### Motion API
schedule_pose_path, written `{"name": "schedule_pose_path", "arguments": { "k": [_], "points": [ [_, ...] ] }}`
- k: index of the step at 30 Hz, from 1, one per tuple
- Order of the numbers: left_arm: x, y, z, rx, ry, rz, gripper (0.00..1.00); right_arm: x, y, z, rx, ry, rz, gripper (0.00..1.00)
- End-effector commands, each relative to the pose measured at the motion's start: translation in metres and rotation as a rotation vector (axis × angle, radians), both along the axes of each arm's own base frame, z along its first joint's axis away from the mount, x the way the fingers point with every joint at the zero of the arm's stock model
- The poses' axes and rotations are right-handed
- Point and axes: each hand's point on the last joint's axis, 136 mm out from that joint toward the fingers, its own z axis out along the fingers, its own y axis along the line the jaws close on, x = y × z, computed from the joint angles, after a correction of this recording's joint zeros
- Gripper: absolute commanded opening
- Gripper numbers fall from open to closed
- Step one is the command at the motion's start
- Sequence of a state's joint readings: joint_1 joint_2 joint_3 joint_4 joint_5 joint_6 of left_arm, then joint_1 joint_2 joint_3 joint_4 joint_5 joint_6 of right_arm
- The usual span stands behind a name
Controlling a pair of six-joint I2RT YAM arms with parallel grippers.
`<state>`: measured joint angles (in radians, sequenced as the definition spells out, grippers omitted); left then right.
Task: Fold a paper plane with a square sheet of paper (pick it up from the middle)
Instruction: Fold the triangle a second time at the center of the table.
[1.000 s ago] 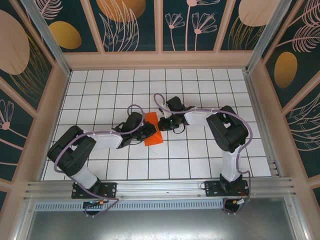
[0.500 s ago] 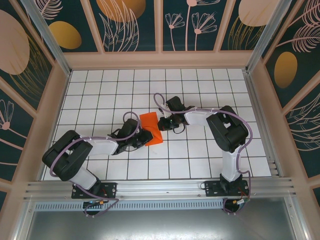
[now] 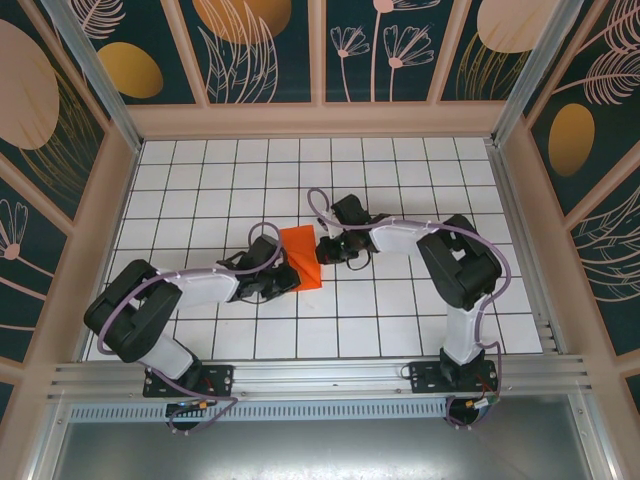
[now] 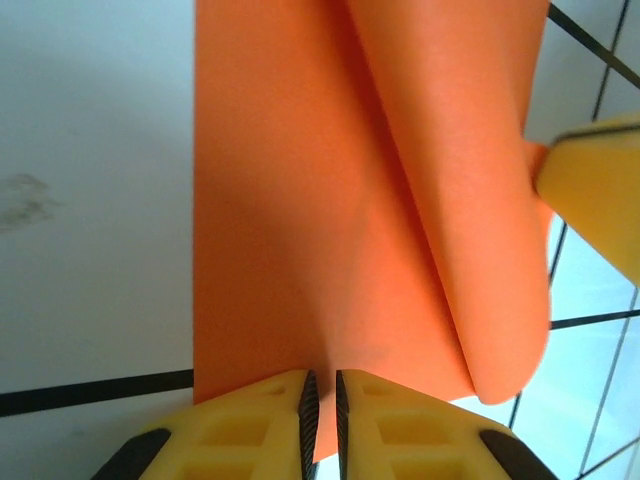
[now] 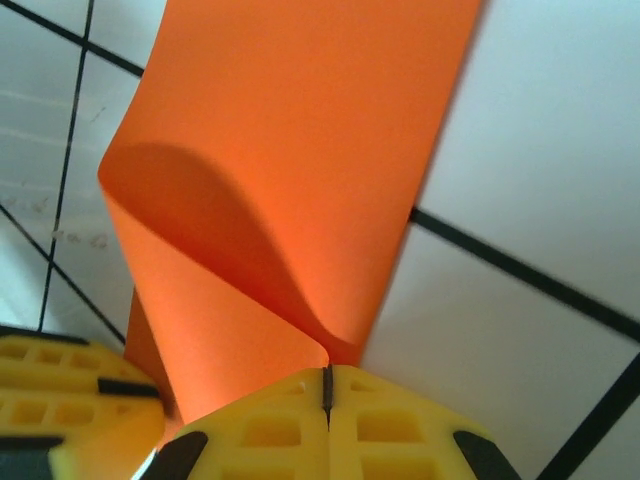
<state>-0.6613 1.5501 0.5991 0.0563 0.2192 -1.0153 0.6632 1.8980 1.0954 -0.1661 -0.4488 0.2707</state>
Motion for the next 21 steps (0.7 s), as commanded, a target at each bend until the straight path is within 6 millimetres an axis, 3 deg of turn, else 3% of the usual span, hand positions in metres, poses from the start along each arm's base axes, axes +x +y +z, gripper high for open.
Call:
{"name": "schedule_pose_path", "arguments": {
  "k": [1, 4, 9, 11, 21],
  "points": [
    [-0.018, 0.052, -0.025, 0.220, 0.086, 0.017, 0.19, -0.010, 0.004, 0.013, 0.007, -0.005, -0.016, 0.00],
    [-0.009, 0.053, -0.009, 0.207, 0.036, 0.006, 0.19, -0.009, 0.010, 0.014, 0.018, -0.013, -0.016, 0.00],
    [0.011, 0.022, 0.038, 0.021, -0.096, -0.015, 0.21, -0.002, 0.021, 0.012, 0.033, -0.024, -0.011, 0.00],
    [0.014, 0.013, 0.046, -0.045, -0.115, -0.012, 0.21, 0.001, 0.023, 0.009, 0.035, -0.024, -0.009, 0.00],
    [0.003, 0.011, 0.017, -0.053, -0.015, 0.013, 0.18, 0.002, 0.028, 0.007, 0.046, -0.030, 0.014, 0.00]
  ]
}}
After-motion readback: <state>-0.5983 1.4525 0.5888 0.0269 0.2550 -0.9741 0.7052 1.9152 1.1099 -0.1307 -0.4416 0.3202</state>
